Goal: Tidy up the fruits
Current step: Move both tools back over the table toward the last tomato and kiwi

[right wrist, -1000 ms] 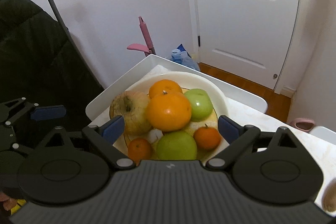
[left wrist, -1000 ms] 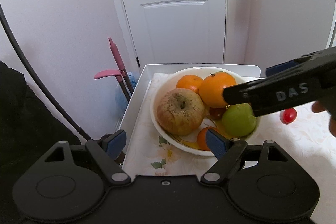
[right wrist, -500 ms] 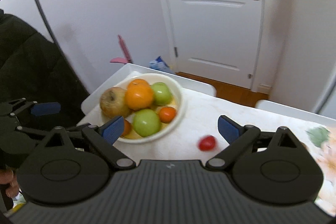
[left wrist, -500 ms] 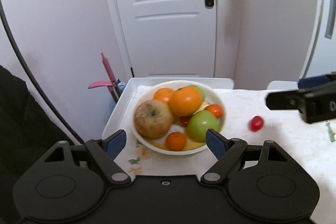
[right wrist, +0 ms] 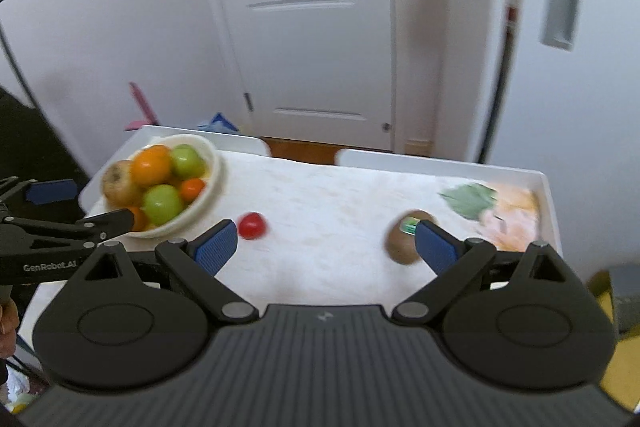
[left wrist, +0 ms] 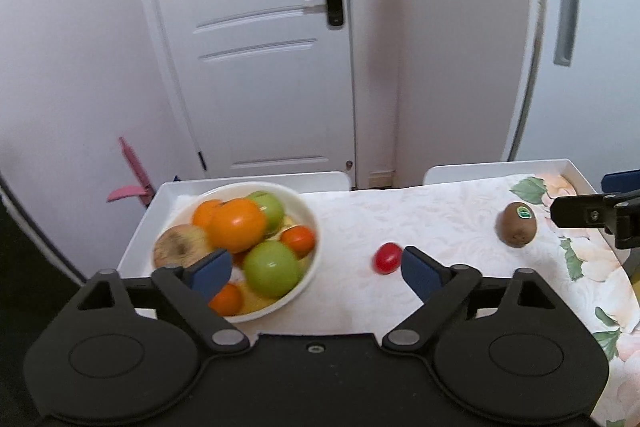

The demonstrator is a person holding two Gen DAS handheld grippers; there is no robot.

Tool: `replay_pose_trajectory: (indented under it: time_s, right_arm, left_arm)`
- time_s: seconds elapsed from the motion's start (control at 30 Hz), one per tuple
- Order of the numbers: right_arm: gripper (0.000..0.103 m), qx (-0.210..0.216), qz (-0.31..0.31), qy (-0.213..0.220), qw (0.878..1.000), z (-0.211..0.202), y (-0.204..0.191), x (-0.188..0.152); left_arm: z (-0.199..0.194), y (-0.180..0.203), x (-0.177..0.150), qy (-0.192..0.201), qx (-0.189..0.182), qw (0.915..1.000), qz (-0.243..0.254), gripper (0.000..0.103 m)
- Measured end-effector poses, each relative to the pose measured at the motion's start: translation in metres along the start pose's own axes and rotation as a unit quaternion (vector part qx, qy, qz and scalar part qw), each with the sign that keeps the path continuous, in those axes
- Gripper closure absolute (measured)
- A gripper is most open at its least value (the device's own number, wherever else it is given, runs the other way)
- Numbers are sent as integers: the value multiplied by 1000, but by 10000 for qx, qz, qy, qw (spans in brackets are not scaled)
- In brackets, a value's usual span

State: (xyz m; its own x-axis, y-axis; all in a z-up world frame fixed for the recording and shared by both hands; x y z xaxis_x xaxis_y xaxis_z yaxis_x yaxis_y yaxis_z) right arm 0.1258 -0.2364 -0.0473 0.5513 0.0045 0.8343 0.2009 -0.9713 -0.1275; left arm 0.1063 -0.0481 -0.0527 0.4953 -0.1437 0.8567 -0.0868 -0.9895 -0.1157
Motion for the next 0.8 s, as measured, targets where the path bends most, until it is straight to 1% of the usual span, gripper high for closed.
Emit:
replay_pose_trajectory:
  time_s: [0.17, 0.33, 0.5, 0.67, 0.8]
  right_arm:
    - [0, -279, 143, -75, 9995, 6, 31, -10]
    - [0, -528, 88, -158, 9984, 21, 56, -21]
    - [0, -482, 150, -266, 9984, 45, 74, -31]
    - [0, -383, 149, -316, 9987, 68, 85, -40]
    - [0, -303, 104, -361, 9988, 86, 90, -46]
  left_arm:
    - [23, 24, 0, -102, -143, 9997, 143, 7]
    - [51, 42, -4, -247, -161, 9994, 188, 7]
    - [80, 53, -13, -424, -82, 9990, 96, 7]
    - [110, 63, -25, -647, -11, 9979, -50, 16]
    - [129, 70, -33, -729, 68, 9973, -79, 24]
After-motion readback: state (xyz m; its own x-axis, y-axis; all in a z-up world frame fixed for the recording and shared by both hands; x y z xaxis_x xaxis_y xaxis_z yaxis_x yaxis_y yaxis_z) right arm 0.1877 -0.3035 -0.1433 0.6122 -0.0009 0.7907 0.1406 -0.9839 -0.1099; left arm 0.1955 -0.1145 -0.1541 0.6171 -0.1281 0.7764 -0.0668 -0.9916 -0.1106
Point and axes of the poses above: each gripper's, at about its wrist camera, not at the fingertips, and z roughly the way its jaws point, y to its right, x to its top, the point moved 2 cm from there along z, roughly the way its jaws point, and after that the axes turned 9 degrees about y, right-handed, at the moved point
